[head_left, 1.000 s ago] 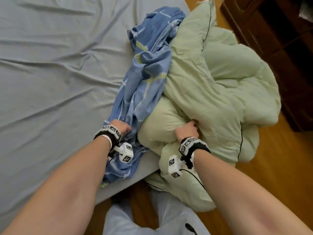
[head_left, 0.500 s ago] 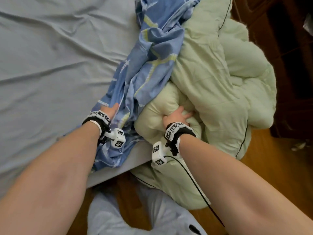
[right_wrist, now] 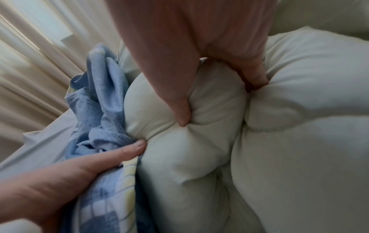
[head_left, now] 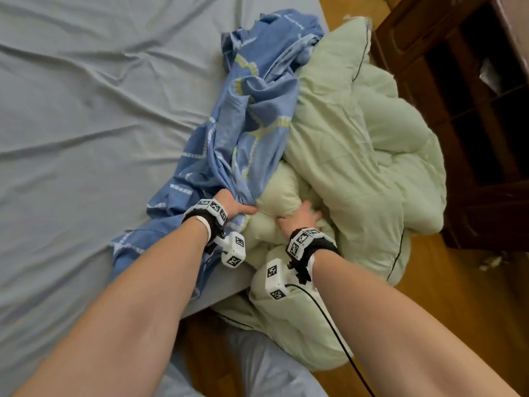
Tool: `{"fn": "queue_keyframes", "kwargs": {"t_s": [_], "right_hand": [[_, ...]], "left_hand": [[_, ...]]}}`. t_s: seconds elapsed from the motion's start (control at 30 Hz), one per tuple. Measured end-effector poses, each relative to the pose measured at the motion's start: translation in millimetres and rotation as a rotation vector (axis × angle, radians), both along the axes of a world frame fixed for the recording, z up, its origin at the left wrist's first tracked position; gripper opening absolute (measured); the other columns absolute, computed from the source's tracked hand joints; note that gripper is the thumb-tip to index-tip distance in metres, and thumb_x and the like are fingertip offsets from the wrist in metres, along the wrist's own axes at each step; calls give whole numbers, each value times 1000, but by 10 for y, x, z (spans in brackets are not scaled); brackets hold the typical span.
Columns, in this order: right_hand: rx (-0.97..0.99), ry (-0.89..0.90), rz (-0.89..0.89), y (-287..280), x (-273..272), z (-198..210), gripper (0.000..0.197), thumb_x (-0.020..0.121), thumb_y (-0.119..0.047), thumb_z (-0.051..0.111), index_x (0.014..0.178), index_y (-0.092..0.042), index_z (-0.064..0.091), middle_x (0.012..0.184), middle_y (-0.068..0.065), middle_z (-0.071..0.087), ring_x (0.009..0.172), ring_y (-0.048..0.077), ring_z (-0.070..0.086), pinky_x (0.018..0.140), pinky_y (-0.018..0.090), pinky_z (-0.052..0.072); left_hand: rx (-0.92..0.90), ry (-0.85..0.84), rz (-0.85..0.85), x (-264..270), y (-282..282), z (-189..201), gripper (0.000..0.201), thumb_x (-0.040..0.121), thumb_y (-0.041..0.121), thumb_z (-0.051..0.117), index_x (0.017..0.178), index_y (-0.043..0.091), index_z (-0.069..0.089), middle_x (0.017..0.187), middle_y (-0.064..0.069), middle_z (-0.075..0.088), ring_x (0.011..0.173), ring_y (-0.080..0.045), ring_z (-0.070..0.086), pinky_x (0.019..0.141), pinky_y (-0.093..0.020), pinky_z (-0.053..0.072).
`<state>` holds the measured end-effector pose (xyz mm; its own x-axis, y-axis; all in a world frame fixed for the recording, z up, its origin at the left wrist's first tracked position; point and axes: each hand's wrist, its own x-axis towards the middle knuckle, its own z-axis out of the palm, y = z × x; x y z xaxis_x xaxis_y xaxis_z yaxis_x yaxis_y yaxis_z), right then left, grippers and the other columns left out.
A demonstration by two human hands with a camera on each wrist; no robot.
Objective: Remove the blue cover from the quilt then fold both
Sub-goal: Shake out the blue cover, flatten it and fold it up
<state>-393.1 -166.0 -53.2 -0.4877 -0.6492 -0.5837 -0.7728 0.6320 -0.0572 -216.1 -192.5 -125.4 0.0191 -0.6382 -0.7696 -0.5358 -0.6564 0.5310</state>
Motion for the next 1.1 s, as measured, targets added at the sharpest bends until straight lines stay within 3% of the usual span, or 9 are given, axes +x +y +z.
{"fn": "queue_keyframes", "kwargs": {"t_s": [0.1, 0.2, 0.43, 0.57, 0.73, 0.87, 0.93, 1.03, 1.1], "right_hand": [[-26, -2, -18, 36, -32, 57, 61, 82, -30, 70, 132, -17, 37, 137, 15, 35, 124, 35, 45, 102, 43, 38], [-23, -4, -124, 2, -50, 186, 54, 89, -26, 66, 133, -12, 40, 138, 16, 37, 123, 42, 48, 101, 44, 41], [-77, 19, -277, 14, 50, 445, 60, 90, -20, 63, 138, 0, 33, 145, 20, 34, 123, 44, 46, 102, 47, 41], [-54, -70, -328, 27, 372, 654, 70, 91, -16, 57, 148, -4, 18, 160, 19, 5, 132, 48, 36, 109, 47, 32], [-108, -115, -338, 203, 784, 825, 76, 90, -24, 60, 150, -15, 14, 161, 17, -15, 128, 52, 39, 106, 48, 34], [-163, -116, -272, 527, 1347, 983, 71, 85, -23, 62, 145, -15, 25, 159, 15, -5, 124, 51, 41, 104, 47, 36], [-151, -160, -177, 719, 1706, 1064, 59, 85, -29, 64, 137, -13, 39, 155, 16, 12, 124, 45, 45, 104, 44, 37], [-73, -403, 90, 1055, 2297, 1137, 49, 77, -38, 67, 120, -17, 57, 129, 10, 51, 112, 29, 55, 102, 37, 44], [-6, -576, 164, 1310, 2639, 1125, 65, 77, -34, 77, 134, -17, 51, 131, 1, 52, 117, 24, 54, 100, 35, 45]], "left_hand": [[-32, -122, 4, 26, 22, 310, 45, 73, 44, 80, 88, 6, 59, 84, -11, 64, 87, -28, 64, 69, -32, 46], [-48, -285, 66, 438, 28, 729, 32, 85, 31, 67, 100, 3, 61, 97, -16, 67, 93, -34, 64, 76, -36, 48], [-76, -855, 147, 2026, 380, 1876, 27, 89, 24, 58, 110, 7, 61, 108, -23, 66, 99, -41, 64, 79, -40, 49], [-82, -934, 1, 2199, 584, 2177, 22, 89, 17, 54, 108, 13, 63, 104, -17, 69, 96, -37, 65, 75, -38, 51], [-343, -998, -257, 2142, 803, 2289, 33, 90, 9, 46, 116, 24, 58, 99, -10, 70, 88, -36, 66, 70, -38, 51], [-438, -977, -386, 2534, 1123, 2303, 35, 94, 9, 44, 125, 21, 53, 111, -10, 64, 89, -37, 65, 70, -39, 49], [-462, -961, -404, 2785, 1300, 2334, 34, 95, 10, 43, 126, 20, 52, 111, -10, 62, 88, -35, 65, 67, -37, 45], [-471, -906, -378, 3144, 1548, 2452, 34, 93, 12, 47, 126, 21, 53, 108, -10, 63, 89, -35, 66, 68, -38, 47], [-478, -885, -372, 3366, 1646, 2581, 31, 91, 14, 54, 122, 19, 56, 105, -11, 65, 90, -36, 67, 71, -39, 51]]}}
